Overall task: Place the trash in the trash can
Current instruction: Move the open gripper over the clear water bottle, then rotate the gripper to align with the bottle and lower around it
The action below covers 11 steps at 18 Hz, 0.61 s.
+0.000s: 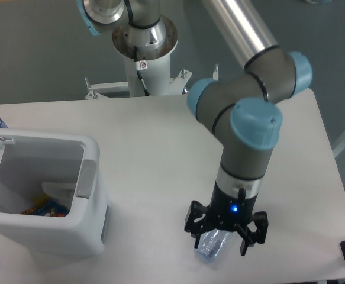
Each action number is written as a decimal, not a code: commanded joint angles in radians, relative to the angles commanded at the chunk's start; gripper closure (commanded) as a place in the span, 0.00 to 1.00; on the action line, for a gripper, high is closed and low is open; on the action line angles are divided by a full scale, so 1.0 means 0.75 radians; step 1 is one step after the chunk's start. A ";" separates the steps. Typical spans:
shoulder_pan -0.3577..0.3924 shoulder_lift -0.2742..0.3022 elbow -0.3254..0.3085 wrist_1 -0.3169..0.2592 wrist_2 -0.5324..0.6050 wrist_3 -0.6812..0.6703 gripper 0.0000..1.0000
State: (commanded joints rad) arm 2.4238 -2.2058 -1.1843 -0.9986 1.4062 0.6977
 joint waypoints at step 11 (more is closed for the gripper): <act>-0.072 -0.115 -0.004 0.012 0.213 0.258 0.01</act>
State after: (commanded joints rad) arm 2.3701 -2.2917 -1.1873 -0.9895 1.5659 0.8912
